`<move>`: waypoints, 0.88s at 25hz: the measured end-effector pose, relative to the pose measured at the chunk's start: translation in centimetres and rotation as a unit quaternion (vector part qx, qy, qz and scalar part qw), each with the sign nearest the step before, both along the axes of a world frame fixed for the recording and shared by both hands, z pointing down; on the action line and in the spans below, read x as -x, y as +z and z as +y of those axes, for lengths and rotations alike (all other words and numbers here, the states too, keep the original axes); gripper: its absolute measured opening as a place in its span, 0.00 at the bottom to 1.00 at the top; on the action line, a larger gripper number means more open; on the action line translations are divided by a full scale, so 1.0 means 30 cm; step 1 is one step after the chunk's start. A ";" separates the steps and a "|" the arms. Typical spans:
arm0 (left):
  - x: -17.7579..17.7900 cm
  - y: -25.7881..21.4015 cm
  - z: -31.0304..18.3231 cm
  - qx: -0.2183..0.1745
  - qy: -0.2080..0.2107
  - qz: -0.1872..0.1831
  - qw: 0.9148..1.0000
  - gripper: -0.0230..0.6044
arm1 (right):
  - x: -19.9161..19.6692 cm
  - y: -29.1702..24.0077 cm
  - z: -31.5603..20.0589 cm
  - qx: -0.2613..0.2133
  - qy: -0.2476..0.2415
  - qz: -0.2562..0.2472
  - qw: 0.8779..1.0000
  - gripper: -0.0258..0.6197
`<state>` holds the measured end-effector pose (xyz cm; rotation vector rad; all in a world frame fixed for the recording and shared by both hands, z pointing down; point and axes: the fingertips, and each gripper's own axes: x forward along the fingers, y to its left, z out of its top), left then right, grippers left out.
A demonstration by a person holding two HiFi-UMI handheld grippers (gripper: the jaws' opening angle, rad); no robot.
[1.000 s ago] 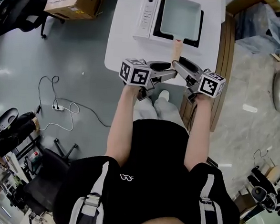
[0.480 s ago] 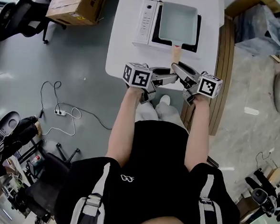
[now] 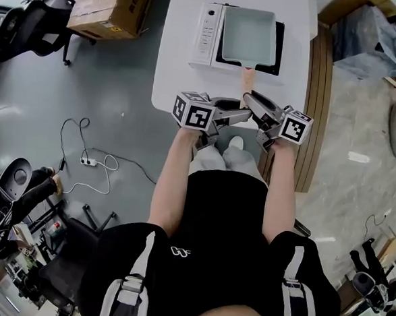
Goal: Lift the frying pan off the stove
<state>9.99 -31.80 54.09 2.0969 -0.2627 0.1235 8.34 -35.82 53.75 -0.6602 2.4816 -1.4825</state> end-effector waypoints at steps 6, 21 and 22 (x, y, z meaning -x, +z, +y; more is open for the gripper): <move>0.039 -0.053 0.018 -0.036 0.011 -0.018 0.999 0.35 | 0.039 -0.061 0.018 -0.020 0.005 -0.032 0.999 0.29; 0.090 -0.248 0.096 -0.111 0.043 -0.025 0.993 0.36 | 0.087 -0.256 0.095 -0.067 -0.002 -0.057 0.996 0.30; 0.090 -0.260 0.100 -0.115 0.043 -0.021 0.992 0.36 | 0.087 -0.269 0.098 -0.071 -0.001 -0.059 0.996 0.30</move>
